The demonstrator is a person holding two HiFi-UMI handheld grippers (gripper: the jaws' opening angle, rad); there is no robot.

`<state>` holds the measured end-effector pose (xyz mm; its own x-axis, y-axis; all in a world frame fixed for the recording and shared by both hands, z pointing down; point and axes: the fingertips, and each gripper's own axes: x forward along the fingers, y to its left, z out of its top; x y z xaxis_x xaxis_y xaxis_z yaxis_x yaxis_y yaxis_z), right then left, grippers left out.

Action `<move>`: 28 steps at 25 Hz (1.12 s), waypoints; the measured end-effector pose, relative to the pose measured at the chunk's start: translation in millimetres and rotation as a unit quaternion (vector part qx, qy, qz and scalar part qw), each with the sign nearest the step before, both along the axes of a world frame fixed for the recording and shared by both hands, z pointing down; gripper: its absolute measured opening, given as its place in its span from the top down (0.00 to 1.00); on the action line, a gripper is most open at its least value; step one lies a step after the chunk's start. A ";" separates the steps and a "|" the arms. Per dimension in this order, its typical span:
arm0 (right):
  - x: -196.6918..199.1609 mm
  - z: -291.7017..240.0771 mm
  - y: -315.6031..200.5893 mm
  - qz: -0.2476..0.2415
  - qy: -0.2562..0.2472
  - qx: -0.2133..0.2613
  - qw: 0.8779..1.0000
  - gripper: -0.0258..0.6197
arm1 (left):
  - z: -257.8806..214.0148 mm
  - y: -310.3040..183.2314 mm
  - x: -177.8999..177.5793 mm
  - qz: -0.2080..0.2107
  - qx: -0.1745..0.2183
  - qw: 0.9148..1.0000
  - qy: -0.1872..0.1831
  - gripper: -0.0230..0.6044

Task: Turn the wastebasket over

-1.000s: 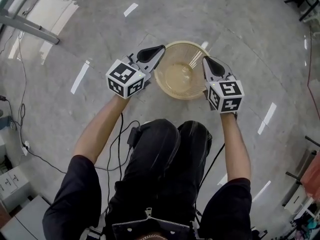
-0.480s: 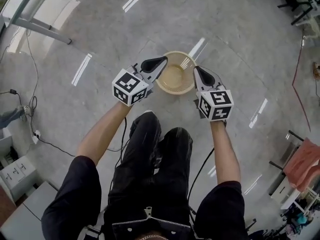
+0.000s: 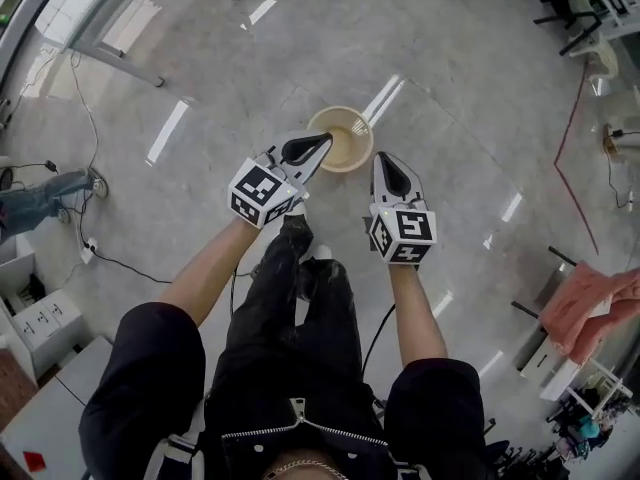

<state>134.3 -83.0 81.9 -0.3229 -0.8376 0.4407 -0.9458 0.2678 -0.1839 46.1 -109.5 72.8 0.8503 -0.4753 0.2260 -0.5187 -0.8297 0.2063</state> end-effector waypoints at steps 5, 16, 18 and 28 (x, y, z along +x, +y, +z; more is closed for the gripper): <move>-5.7 -69.9 38.1 0.008 -0.027 0.015 0.999 0.94 | -63.1 33.9 1.8 -0.009 -0.001 1.000 0.003 0.96; -2.0 -121.5 134.8 0.023 -0.047 0.010 0.999 0.95 | -131.5 123.0 -3.7 -0.052 -0.024 0.998 0.009 0.96; -10.4 -126.2 144.2 0.020 -0.045 0.012 0.999 0.95 | -140.6 131.1 -10.0 -0.053 -0.019 0.998 0.012 0.96; -51.6 -147.5 164.7 0.038 -0.026 0.031 0.998 0.95 | -160.1 162.1 -38.8 -0.016 -0.003 1.000 0.022 0.96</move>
<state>82.7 81.7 -65.6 -0.2787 -0.8858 0.3710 -0.9533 0.2084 -0.2187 7.3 52.6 -87.3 0.8437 -0.5017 0.1910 -0.5355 -0.8116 0.2337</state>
